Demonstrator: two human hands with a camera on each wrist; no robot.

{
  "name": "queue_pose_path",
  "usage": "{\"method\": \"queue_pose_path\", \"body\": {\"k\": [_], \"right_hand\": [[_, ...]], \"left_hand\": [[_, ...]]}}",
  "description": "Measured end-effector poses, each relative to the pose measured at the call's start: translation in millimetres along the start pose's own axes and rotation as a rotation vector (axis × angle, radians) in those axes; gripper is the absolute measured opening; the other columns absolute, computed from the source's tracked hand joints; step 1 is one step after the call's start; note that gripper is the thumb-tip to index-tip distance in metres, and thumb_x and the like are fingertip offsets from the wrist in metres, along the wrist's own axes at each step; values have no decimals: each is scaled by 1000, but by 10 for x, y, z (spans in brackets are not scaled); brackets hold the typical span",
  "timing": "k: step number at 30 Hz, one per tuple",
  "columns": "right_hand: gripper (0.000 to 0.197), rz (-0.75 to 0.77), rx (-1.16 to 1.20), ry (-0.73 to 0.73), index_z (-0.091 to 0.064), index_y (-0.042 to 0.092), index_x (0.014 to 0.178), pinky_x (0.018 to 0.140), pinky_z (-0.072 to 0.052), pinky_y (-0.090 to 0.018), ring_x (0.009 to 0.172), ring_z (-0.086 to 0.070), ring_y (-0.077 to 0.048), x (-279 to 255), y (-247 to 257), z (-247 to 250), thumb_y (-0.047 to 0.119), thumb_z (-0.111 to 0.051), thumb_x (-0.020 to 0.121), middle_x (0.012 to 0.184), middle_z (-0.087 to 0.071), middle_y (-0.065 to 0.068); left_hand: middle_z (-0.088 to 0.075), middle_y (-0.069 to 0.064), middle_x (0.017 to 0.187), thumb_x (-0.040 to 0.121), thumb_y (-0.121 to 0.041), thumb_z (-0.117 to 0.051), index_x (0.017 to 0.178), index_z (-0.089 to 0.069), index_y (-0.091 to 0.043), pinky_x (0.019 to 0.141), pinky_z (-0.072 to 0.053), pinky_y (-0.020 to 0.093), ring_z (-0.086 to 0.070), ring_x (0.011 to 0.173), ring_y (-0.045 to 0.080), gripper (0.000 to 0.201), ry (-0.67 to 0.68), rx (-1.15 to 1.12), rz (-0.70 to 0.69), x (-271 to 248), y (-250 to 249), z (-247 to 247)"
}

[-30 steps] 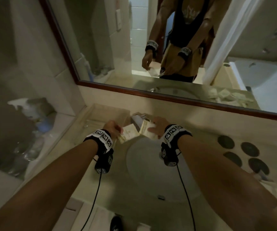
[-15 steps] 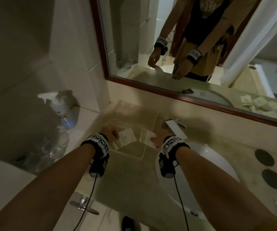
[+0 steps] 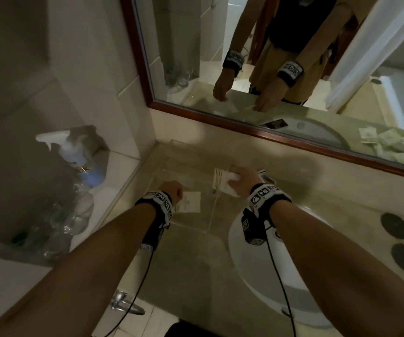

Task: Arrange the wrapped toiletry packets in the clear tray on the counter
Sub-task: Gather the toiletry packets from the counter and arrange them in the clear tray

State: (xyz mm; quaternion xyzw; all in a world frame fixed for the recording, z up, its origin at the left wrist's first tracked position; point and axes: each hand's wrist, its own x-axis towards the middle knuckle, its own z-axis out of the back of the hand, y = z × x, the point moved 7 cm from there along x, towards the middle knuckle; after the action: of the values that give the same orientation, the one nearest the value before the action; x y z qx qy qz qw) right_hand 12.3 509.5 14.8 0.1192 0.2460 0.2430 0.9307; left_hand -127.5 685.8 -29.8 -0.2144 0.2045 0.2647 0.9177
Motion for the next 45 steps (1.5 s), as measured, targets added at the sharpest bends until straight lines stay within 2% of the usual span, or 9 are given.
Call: {"method": "queue_pose_path", "body": {"k": [3, 12, 19, 26, 31, 33, 37, 41, 45], "right_hand": [[40, 18, 97, -22, -56, 17, 120, 75, -58, -43, 87, -65, -30, 47, -25, 29, 36, -59, 84, 104, -66, -8], [44, -57, 200, -61, -55, 7, 128, 92, -50, -36, 109, -60, -30, 189, -82, 9, 28, -58, 90, 121, -63, -15], [43, -115, 267, -88, -62, 10, 120, 83, -57, -44, 97, -67, -30, 246, -83, -50, 34, -58, 84, 109, -69, -13], [40, -135, 251, -127, -60, 6, 122, 77, -49, -27, 100, -64, -28, 289, -46, -113, 30, -55, 91, 112, -67, -15], [40, -117, 252, -99, -59, 6, 122, 75, -43, -26, 102, -62, -28, 322, 42, -189, 30, -54, 91, 113, -66, -14], [41, -111, 248, -83, -59, 6, 122, 74, -45, -28, 101, -62, -28, 320, 67, -231, 30, -54, 90, 113, -65, -14], [39, -103, 229, -84, -60, 6, 119, 74, -49, -30, 97, -64, -29, 294, 63, -276, 30, -55, 89, 107, -66, -14], [38, -106, 230, -102, -60, 5, 120, 82, -52, -33, 97, -63, -28, 280, 1, -261, 28, -56, 90, 109, -66, -14], [32, -100, 234, -117, -63, 5, 113, 84, -56, -40, 95, -65, -29, 266, -22, -262, 27, -55, 90, 105, -68, -15]], "left_hand": [[-58, 19, 115, 95, -10, -47, 65, -46, -16, 95, -43, 36, -56, 113, 35, 30, 10, 56, -6, 99, -79, -40], [-60, 21, 117, 91, -1, -48, 72, -47, -15, 93, -44, 36, -57, 109, 35, 23, 111, 49, -117, 479, -170, -353], [-51, 12, 79, 80, 11, -42, 57, -38, -23, 72, -46, 38, -49, 76, 23, 41, -36, -137, -230, 664, -178, -342], [-48, 14, 96, 83, -3, -59, 87, -55, -4, 78, -45, 37, -50, 85, 26, 6, -96, -103, -310, 590, -131, -385], [-51, 8, 114, 84, -28, -64, 108, -59, -10, 79, -50, 34, -57, 100, 28, 31, -86, 245, -406, 498, -115, -556], [-57, 6, 111, 74, -27, -75, 109, -62, -14, 75, -54, 34, -61, 95, 27, 40, -43, 387, -469, 443, -153, -638], [-67, -4, 68, 30, -23, -92, 67, -72, -24, 43, -46, 18, -64, 56, 16, 42, -68, 461, -476, 475, -182, -712], [-62, 9, 118, 88, -11, -57, 115, -64, -15, 81, -51, 33, -58, 108, 28, 29, -109, 498, -469, 430, -231, -729], [-49, 12, 138, 96, -6, -40, 130, -52, -11, 99, -43, 38, -47, 125, 30, 37, -129, 476, -469, 497, -264, -742]]}}
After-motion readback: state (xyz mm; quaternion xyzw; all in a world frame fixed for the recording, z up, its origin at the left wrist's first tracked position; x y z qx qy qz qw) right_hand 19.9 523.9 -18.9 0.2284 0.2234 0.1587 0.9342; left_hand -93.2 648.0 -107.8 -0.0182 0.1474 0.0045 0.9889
